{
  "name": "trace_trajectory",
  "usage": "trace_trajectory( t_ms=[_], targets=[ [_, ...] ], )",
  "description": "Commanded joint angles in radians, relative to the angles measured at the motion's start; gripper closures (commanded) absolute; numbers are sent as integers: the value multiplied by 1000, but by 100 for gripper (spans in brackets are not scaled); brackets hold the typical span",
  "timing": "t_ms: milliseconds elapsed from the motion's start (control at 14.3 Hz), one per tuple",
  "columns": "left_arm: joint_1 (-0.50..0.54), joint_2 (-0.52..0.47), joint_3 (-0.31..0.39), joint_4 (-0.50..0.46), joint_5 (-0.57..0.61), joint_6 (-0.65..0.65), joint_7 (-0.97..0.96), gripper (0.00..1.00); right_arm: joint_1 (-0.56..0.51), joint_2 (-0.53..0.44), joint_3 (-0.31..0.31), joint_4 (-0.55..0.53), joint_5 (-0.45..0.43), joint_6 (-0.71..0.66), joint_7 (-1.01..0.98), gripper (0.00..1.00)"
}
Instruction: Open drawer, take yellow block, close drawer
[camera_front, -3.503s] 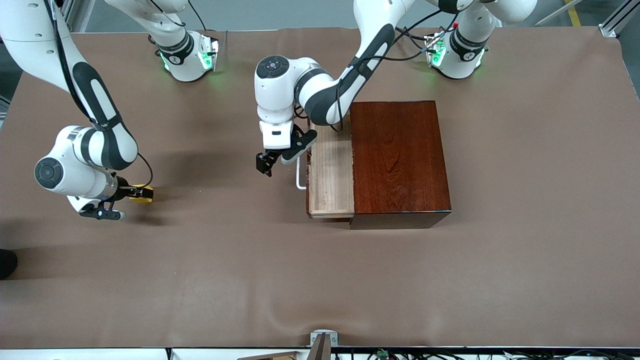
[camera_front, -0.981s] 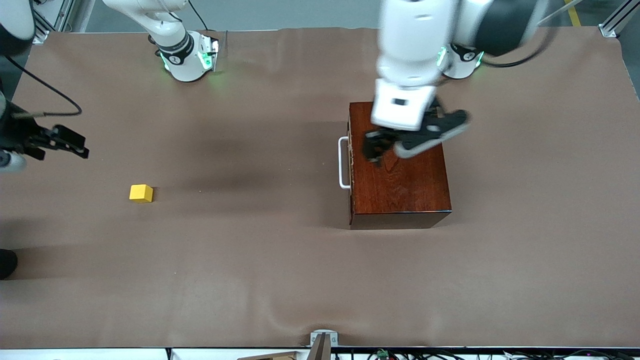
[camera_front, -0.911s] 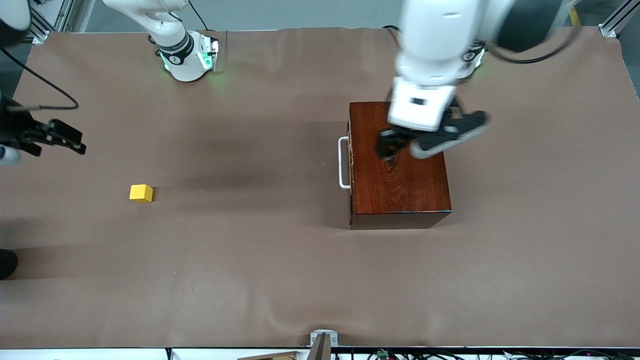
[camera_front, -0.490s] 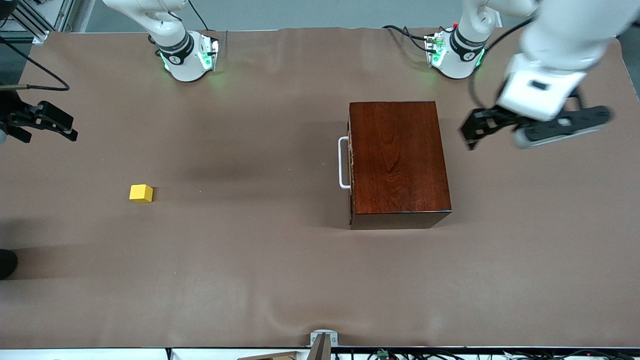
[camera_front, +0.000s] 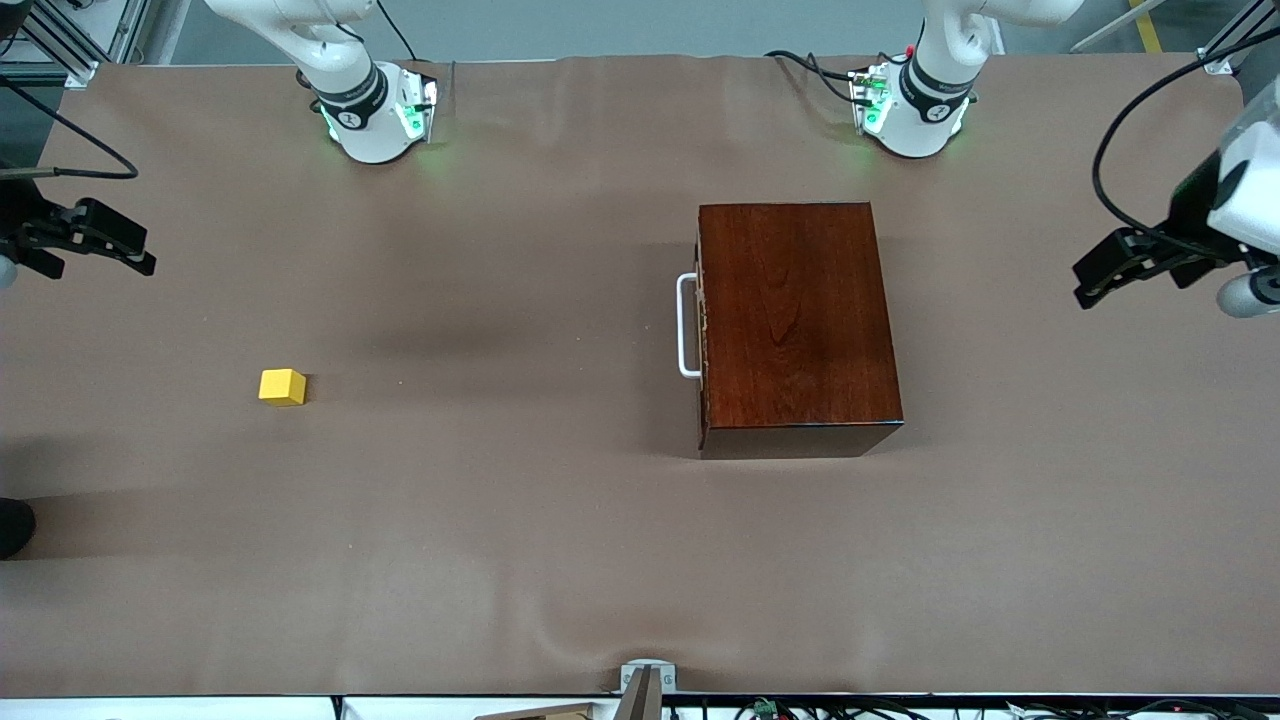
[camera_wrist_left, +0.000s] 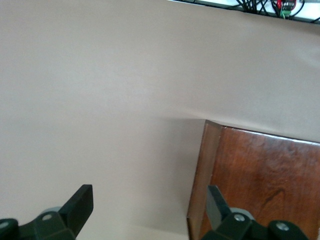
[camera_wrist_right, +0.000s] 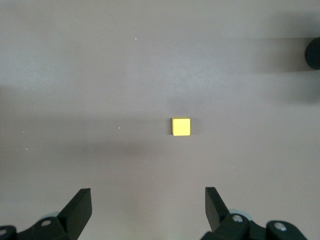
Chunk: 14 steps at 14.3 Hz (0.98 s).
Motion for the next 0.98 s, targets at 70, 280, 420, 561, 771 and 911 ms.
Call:
trace_trajectory(
  t_ms=[70, 280, 420, 561, 771, 911],
  targets=[
    [23, -31, -15, -20, -14, -14, 77, 0, 0, -19, 2, -12, -16, 3, -31, 0],
    [175, -74, -154, -95, -18, 4, 111, 0, -2, -19, 2, -14, -16, -2, -31, 0],
    [281, -100, -260, -142, -18, 17, 120, 0, 1, -19, 2, -14, -16, -2, -31, 0],
    [379, -129, -360, -188, -17, 30, 123, 0, 1, -18, 3, -14, -16, -2, -30, 0],
    [428, -142, -414, -204, -15, 29, 148, 0, 4, -16, 3, -14, -15, 1, -30, 0],
    [429, -136, -412, -183, -11, 21, 177, 0, 4, -16, 3, -14, -13, 1, -30, 0]
  ],
)
